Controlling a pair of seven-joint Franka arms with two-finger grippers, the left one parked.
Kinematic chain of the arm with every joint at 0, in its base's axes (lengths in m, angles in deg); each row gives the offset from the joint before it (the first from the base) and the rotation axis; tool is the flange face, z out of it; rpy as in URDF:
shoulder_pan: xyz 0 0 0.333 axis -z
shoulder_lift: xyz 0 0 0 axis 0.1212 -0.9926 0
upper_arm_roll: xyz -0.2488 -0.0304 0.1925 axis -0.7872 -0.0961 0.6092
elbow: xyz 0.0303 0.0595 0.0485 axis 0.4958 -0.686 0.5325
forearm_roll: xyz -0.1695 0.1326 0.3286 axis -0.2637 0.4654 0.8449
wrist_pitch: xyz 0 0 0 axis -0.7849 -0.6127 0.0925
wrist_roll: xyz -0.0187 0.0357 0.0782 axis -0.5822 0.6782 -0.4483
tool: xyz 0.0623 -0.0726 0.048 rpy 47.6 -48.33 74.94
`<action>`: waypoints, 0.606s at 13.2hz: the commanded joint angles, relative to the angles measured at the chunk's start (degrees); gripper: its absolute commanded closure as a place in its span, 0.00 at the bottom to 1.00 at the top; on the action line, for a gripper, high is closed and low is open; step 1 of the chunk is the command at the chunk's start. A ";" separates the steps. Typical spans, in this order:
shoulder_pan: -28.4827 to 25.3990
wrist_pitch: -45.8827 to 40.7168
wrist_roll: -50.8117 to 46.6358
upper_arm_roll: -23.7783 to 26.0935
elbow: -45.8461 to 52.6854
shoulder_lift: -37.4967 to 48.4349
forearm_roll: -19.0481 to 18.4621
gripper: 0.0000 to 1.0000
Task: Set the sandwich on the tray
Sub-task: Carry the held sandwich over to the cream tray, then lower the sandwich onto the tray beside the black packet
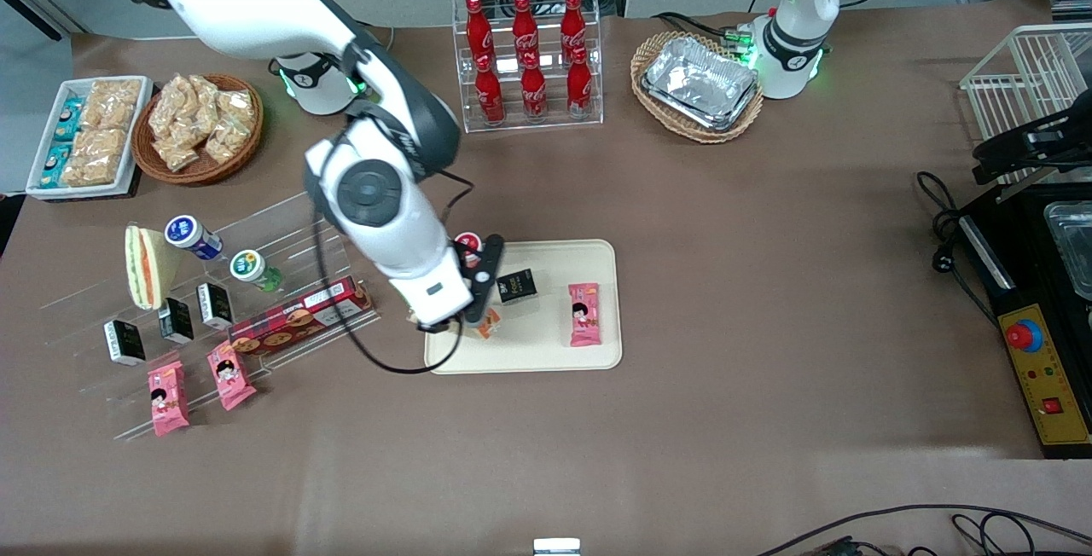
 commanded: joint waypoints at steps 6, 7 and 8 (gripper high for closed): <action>-4.95 10.39 0.84 -0.12 1.27 -10.53 -11.92 0.62; -4.96 11.18 0.93 -0.12 1.27 -11.68 -12.02 0.61; -5.04 11.80 0.93 -0.20 1.27 -12.47 -12.28 0.61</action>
